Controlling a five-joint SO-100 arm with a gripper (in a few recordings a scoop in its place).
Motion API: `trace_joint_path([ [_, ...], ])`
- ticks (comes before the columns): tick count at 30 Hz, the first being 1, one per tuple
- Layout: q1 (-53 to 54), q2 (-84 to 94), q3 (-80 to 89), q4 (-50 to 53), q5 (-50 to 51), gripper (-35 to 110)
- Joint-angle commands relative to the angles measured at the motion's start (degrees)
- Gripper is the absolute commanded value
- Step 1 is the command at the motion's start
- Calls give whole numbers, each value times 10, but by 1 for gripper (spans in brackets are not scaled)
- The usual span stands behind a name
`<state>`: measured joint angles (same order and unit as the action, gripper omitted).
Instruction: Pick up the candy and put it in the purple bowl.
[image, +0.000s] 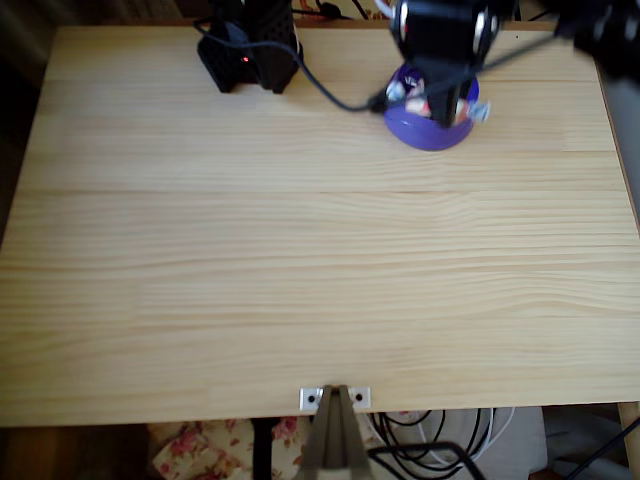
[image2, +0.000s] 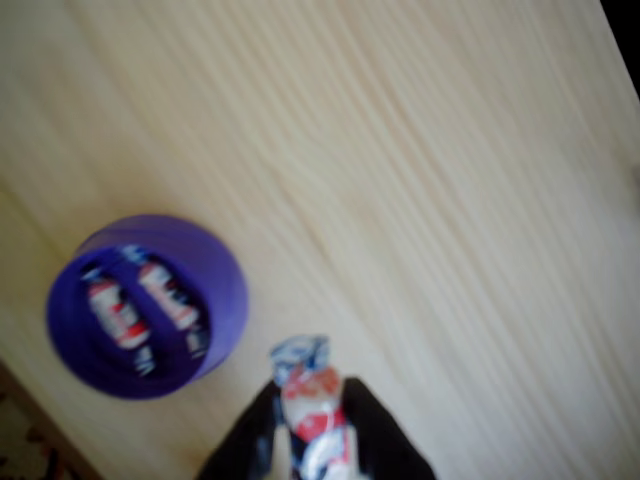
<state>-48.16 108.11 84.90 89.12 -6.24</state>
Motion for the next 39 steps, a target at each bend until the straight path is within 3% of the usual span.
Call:
trace_joint_path([
  [1, -38, 120, 39, -4, 21, 0],
  [16, -145, 201, 115, 6, 65, 0],
  [39, -263, 197, 247, -156, 120, 0],
])
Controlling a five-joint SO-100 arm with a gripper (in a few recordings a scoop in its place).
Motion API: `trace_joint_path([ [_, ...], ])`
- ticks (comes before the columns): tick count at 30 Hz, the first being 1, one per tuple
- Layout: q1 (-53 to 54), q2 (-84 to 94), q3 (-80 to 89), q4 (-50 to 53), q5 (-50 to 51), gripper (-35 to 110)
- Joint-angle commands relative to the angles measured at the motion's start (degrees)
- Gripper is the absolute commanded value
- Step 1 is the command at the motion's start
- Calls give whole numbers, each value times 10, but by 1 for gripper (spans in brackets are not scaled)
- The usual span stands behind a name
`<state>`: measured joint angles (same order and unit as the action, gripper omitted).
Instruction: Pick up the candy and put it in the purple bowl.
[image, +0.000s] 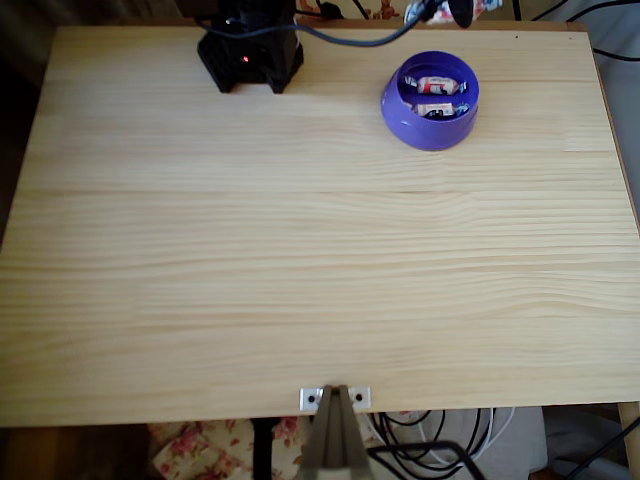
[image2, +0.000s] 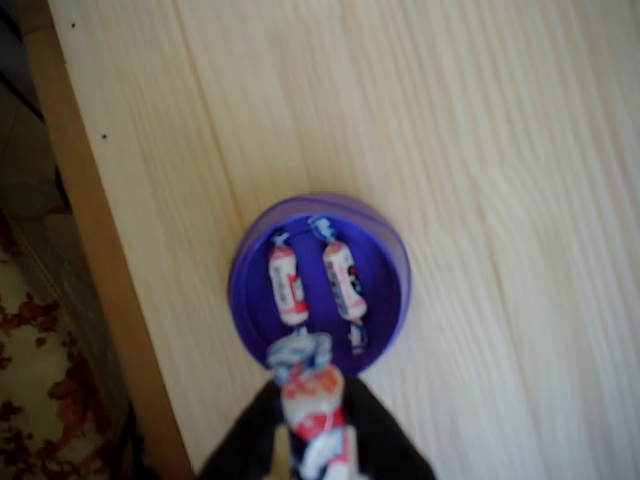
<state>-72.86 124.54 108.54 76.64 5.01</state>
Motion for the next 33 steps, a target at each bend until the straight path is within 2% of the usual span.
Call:
trace_joint_path([
  [1, -18, 32, 19, -40, 11, 0],
  [17, -55, -20, 76, -167, 64, 1],
  [33, -26, 23, 87, -99, 46, 15],
])
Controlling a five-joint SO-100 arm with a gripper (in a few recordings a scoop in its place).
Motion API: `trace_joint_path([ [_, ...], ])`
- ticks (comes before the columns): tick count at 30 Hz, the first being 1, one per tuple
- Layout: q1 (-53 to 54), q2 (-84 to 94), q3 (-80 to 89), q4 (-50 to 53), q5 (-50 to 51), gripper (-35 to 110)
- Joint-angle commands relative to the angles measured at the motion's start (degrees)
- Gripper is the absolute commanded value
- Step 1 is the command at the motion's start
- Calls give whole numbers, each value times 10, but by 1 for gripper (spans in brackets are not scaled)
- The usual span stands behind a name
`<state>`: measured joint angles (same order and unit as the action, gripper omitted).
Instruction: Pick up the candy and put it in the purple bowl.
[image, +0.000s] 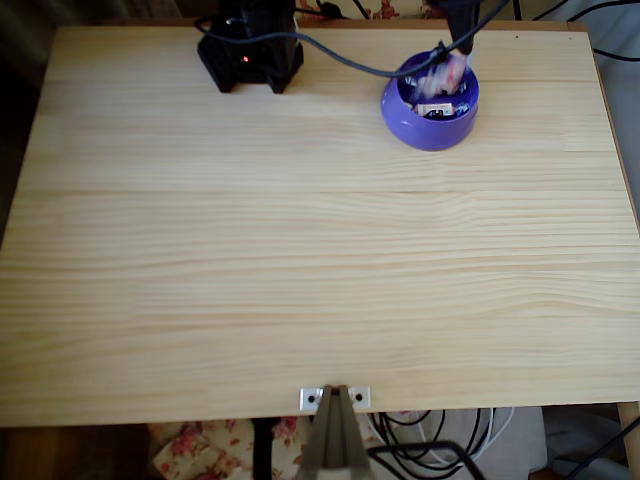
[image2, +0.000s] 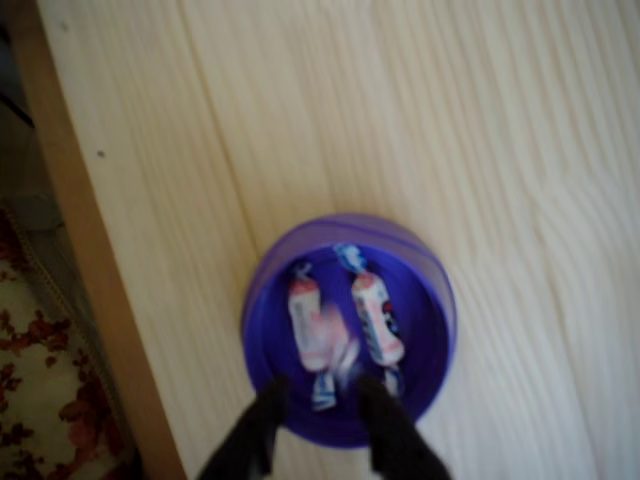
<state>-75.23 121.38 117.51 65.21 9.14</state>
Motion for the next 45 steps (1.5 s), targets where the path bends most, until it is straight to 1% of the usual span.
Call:
trace_joint_path([
  [1, -2, 60, -1, 19, 4, 17],
  [3, -1, 70, 5, 24, 7, 19],
  [7, -1, 76, 7, 33, 11, 17],
  [9, -1, 79, 0, 33, 12, 8],
  [10, -1, 79, -7, 33, 13, 0],
  [13, 12, 98, -4, 48, 17, 0],
  [17, 48, 176, 36, 49, 52, 0],
  [21, 124, 289, 97, 43, 75, 0],
  [25, 228, 396, 158, 57, 86, 0],
  [28, 309, 433, 190, 58, 67, 0],
  [31, 396, 462, 221, 17, 109, 0],
  [33, 438, 461, 240, 8, 106, 0],
  [35, 468, 474, 271, -6, 98, 0],
  [39, 520, 574, 356, -35, 80, 0],
  [42, 554, 662, 429, -37, 101, 0],
  [45, 570, 676, 462, -40, 103, 0],
])
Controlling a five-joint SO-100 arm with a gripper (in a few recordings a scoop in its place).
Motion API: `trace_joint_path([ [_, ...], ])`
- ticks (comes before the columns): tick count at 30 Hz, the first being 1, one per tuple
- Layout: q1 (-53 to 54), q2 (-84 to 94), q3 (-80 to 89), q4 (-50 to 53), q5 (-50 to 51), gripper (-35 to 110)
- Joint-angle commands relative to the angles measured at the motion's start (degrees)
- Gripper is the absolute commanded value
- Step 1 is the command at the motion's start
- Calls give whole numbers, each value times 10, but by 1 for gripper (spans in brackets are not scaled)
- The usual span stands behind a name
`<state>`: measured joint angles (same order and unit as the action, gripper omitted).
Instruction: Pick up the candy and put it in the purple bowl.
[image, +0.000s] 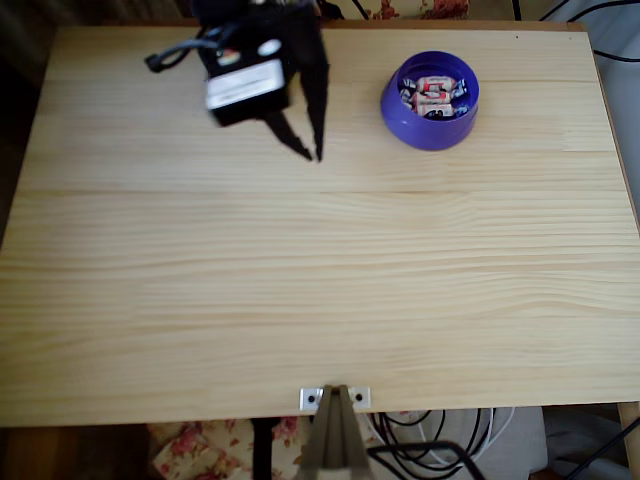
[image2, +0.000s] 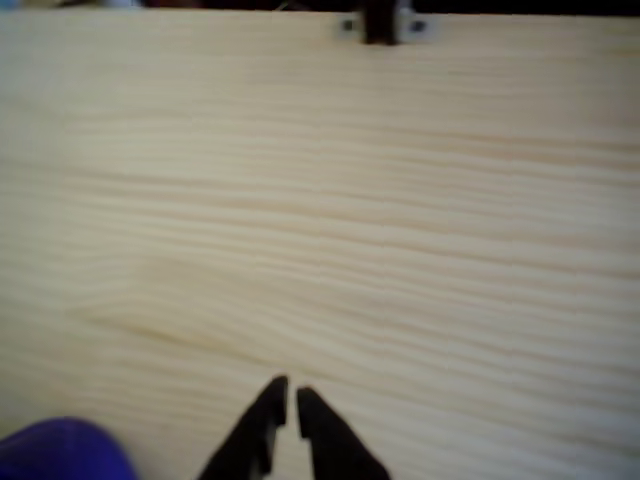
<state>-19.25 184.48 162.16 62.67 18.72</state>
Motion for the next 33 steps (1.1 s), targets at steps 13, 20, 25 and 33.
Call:
trace_joint_path([
  [13, 178, 45, 100, -59, -89, 0],
  [20, 216, 45, 116, -76, -155, 0],
  [25, 284, 45, 119, -81, -190, 0],
  [33, 287, 45, 119, -76, -199, 0],
])
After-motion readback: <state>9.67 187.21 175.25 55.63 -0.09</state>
